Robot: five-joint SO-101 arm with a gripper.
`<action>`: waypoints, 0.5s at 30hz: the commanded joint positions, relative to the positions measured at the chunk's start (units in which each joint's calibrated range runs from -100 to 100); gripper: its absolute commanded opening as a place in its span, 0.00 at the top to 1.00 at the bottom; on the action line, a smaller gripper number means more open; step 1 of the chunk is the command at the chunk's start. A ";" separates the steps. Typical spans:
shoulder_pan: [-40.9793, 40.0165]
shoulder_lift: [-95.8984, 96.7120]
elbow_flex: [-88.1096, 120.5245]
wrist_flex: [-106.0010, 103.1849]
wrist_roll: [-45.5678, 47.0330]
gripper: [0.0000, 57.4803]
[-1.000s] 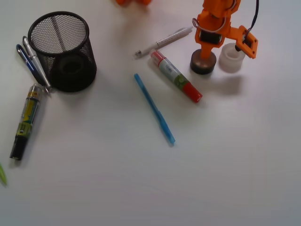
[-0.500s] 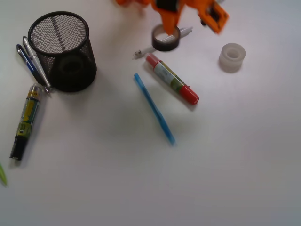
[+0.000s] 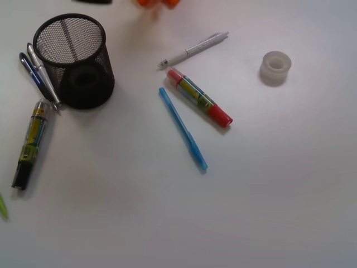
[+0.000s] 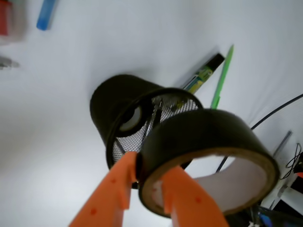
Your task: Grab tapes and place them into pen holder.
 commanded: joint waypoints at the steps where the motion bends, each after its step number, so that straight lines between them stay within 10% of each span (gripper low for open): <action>1: 6.09 8.91 -1.03 -1.73 0.93 0.99; 11: 6.62 14.18 -2.21 -1.29 1.66 0.98; 15: 6.69 14.18 -1.48 -0.42 0.78 0.72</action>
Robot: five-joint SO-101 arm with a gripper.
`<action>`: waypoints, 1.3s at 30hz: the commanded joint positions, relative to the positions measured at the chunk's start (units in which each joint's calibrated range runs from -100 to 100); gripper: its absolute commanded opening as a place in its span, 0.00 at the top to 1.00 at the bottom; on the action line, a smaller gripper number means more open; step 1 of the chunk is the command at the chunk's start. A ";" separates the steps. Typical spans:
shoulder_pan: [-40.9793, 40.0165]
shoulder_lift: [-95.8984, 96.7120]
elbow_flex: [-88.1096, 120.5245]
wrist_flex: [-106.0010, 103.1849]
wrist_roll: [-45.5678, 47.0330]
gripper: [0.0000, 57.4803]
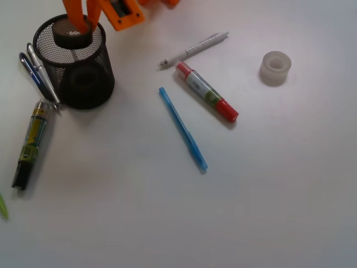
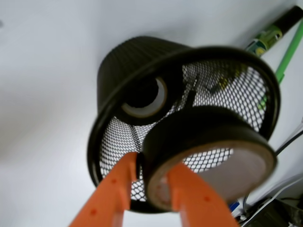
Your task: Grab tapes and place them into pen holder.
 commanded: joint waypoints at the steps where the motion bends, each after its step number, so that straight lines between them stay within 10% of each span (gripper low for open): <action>1: 0.48 -0.45 -1.48 1.32 -0.93 0.62; 5: 0.48 -1.13 -2.02 2.54 -1.03 0.37; 12: -1.62 -2.32 -3.93 2.80 -0.29 0.37; 29: -44.91 -12.01 4.77 -12.86 -14.21 0.37; 39: -52.61 5.50 3.41 -22.30 -16.21 0.37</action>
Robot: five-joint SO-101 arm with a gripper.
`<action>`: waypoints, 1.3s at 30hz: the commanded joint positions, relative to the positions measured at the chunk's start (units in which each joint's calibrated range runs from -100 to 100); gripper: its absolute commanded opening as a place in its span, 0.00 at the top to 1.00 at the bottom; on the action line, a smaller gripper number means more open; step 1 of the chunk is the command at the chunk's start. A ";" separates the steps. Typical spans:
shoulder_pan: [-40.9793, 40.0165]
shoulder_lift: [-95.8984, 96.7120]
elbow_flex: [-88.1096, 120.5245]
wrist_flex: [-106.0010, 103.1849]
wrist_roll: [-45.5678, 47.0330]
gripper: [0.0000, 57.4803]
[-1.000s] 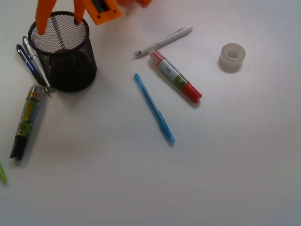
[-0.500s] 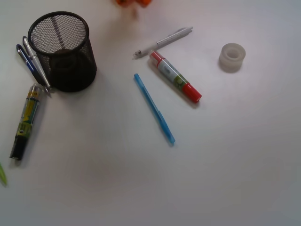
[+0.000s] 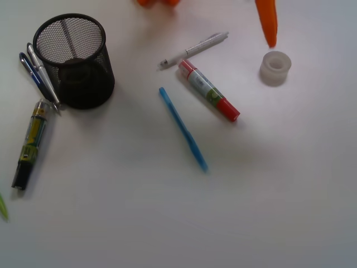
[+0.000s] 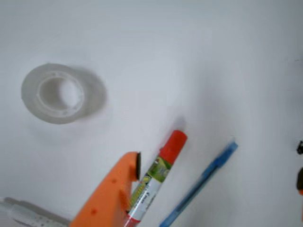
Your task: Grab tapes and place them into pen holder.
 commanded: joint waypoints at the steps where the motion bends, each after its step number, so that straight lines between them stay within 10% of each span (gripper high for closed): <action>1: -2.08 8.74 -8.29 3.98 -0.73 0.37; 17: -7.31 41.81 -46.33 22.79 -5.52 0.37; 39: -11.27 48.35 -41.35 20.95 -14.26 0.42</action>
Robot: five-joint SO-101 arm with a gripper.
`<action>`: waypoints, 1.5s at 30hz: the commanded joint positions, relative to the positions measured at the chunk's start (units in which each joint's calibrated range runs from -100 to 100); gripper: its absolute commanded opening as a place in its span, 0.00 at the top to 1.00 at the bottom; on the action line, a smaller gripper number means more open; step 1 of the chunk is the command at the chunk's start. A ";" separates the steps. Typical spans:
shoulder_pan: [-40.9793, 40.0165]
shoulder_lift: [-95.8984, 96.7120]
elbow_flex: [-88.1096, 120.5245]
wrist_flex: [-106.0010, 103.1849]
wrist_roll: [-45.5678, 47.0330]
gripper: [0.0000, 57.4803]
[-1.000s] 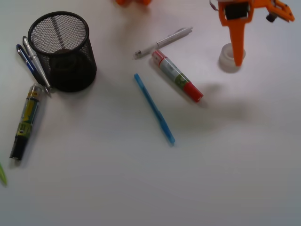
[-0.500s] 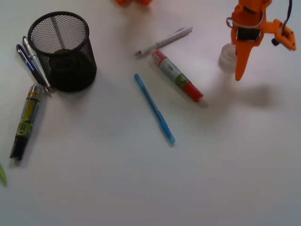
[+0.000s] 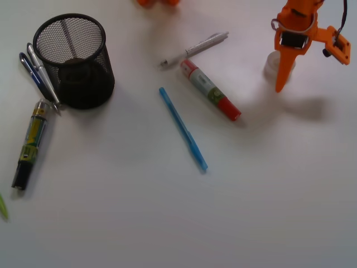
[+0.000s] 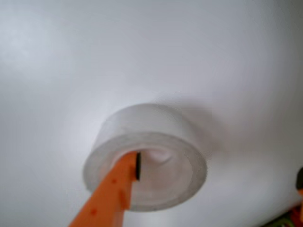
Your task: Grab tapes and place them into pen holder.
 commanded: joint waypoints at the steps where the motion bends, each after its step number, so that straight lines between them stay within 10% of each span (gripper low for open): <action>1: -0.62 -0.78 3.86 -2.91 -1.76 0.44; 5: 0.28 -0.86 10.47 -7.81 -2.15 0.56; 10: 0.65 -1.63 12.92 -9.12 -1.37 1.00; 32: 28.02 -42.77 11.01 13.36 17.05 0.99; 45: 61.29 -49.99 15.18 6.89 31.26 0.99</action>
